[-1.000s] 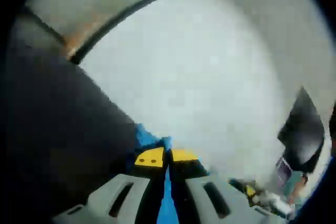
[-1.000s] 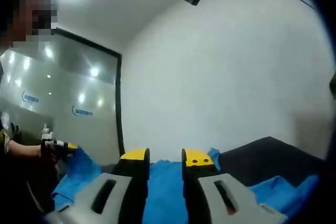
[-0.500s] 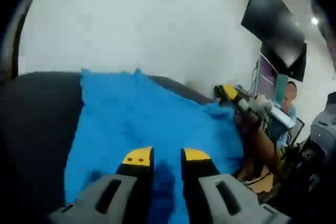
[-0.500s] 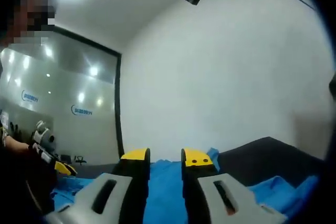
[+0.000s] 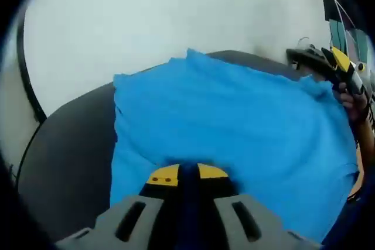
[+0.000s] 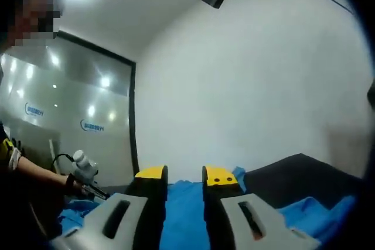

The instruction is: Spread out the cloth and fold it

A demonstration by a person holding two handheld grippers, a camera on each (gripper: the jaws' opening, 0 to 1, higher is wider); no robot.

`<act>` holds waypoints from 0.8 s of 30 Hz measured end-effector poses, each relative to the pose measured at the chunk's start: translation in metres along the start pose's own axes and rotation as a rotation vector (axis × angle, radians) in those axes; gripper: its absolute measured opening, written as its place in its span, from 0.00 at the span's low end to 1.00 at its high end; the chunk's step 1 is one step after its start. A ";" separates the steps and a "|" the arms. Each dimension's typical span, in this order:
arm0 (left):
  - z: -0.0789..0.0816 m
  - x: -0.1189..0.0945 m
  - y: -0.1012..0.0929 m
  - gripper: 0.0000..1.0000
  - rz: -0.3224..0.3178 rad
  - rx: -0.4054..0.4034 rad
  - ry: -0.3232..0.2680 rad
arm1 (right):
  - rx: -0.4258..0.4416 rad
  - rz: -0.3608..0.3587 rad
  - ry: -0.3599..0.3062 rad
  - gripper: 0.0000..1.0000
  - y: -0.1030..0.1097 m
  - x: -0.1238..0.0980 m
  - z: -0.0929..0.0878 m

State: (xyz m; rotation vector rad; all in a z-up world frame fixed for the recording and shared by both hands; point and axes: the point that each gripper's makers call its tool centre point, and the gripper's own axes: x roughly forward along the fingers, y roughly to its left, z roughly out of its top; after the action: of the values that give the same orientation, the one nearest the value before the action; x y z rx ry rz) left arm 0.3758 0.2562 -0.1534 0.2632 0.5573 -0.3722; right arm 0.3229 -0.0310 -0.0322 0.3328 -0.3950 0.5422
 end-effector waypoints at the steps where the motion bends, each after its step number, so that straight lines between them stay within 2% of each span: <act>1: 0.010 -0.004 0.002 0.03 -0.004 0.029 -0.049 | -0.001 0.002 -0.002 0.21 0.001 0.000 0.000; 3: 0.030 -0.017 -0.009 0.03 -0.075 0.037 -0.154 | -0.001 0.001 -0.001 0.21 0.001 0.000 0.000; 4: 0.045 -0.028 -0.009 0.03 -0.073 0.023 -0.248 | -0.001 -0.001 -0.001 0.21 0.000 0.000 0.000; 5: 0.050 -0.033 -0.007 0.03 -0.066 0.016 -0.280 | 0.000 -0.004 -0.002 0.21 0.000 0.000 0.000; 6: 0.058 -0.039 -0.014 0.03 -0.116 0.061 -0.345 | 0.001 -0.007 -0.005 0.21 0.000 0.000 0.001; 8: 0.068 -0.050 -0.033 0.03 -0.241 0.047 -0.465 | -0.001 -0.006 -0.004 0.21 0.000 0.000 0.001; 9: 0.064 -0.048 -0.044 0.04 -0.306 0.022 -0.454 | 0.000 -0.005 -0.004 0.21 0.000 0.000 0.001; 10: 0.050 -0.038 -0.051 0.05 -0.331 0.018 -0.361 | -0.003 -0.006 -0.004 0.21 0.000 0.000 0.001; 11: 0.026 -0.024 -0.050 0.08 -0.307 0.027 -0.207 | -0.004 -0.008 -0.004 0.21 0.000 0.000 0.001; 12: -0.006 -0.013 -0.042 0.11 -0.224 0.027 -0.001 | -0.004 -0.009 -0.005 0.21 0.000 0.000 0.001; 13: -0.023 -0.011 -0.041 0.14 -0.208 0.066 0.094 | -0.003 -0.010 -0.005 0.21 0.000 0.000 0.001; 14: -0.022 -0.010 -0.048 0.14 -0.250 0.126 0.028 | -0.003 -0.012 -0.005 0.21 -0.001 -0.001 0.001; 15: 0.001 -0.010 -0.048 0.15 -0.239 0.091 -0.124 | -0.002 -0.012 -0.006 0.21 -0.001 -0.001 0.002; 16: -0.005 -0.018 -0.046 0.16 -0.252 0.072 -0.066 | -0.003 -0.012 -0.007 0.21 -0.001 -0.001 0.002; 17: -0.006 -0.028 -0.047 0.19 -0.277 0.044 -0.056 | -0.005 -0.011 -0.005 0.21 0.000 -0.001 0.002; 19: 0.008 -0.046 -0.042 0.22 -0.287 0.024 -0.170 | -0.008 -0.007 0.008 0.21 0.000 0.001 -0.001; 22: -0.002 -0.074 -0.015 0.22 -0.235 0.015 -0.180 | -0.045 0.010 0.056 0.21 0.004 0.006 -0.010; 24: -0.022 -0.087 0.019 0.22 -0.143 -0.017 -0.149 | -0.065 0.018 0.078 0.21 0.008 0.007 -0.014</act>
State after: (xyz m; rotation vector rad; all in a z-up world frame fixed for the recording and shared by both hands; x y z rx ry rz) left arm 0.3056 0.3040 -0.1204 0.1780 0.4336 -0.5206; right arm 0.3278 -0.0155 -0.0392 0.2449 -0.3399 0.5572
